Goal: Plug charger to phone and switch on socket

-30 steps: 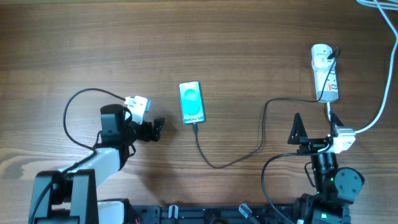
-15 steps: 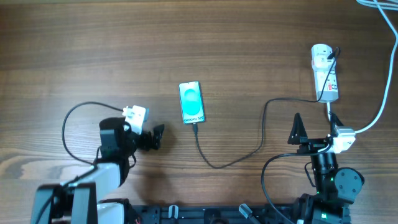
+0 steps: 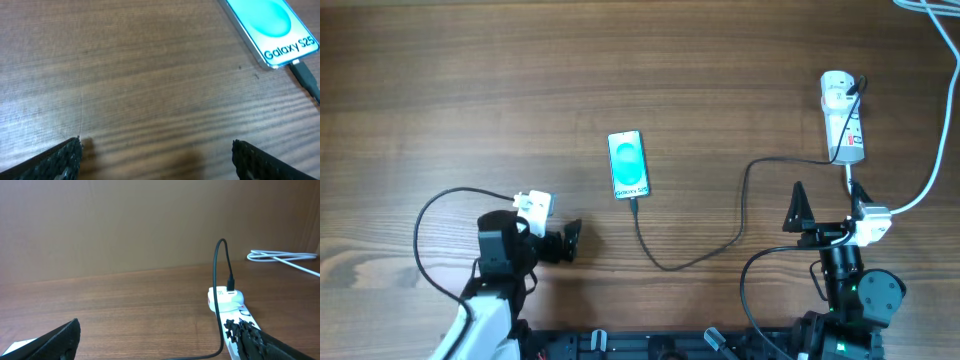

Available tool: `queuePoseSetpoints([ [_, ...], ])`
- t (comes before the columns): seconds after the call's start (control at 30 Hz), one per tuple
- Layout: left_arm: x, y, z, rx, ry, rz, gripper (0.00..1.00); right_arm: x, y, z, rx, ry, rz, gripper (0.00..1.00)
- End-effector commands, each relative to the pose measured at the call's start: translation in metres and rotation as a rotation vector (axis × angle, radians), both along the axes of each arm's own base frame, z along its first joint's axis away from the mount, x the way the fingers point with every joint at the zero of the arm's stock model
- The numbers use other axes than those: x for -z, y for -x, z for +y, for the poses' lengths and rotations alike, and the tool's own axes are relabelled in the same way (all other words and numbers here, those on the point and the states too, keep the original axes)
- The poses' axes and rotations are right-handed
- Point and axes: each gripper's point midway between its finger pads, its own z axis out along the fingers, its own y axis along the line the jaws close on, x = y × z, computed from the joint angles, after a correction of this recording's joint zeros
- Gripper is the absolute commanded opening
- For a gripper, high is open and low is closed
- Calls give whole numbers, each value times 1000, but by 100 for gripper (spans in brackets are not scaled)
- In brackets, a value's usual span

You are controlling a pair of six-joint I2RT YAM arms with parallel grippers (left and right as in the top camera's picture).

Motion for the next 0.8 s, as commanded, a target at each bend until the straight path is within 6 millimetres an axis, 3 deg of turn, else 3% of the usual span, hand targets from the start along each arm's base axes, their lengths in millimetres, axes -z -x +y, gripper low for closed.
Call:
queuePoseSetpoints([
  [0.0, 35, 43, 4, -69, 21, 177, 100, -3, 1, 5, -25, -2, -17, 100],
  [0.27, 25, 42, 1, -56, 37, 139, 100, -3, 1, 5, -25, -2, -17, 100],
  [0.4, 9, 32, -1, -46, 47, 59, 100, -3, 1, 5, -25, -2, -17, 100],
  [0.77, -72, -3, 4, -73, 49, -334, 100, -3, 1, 5, -25, -2, -17, 100],
])
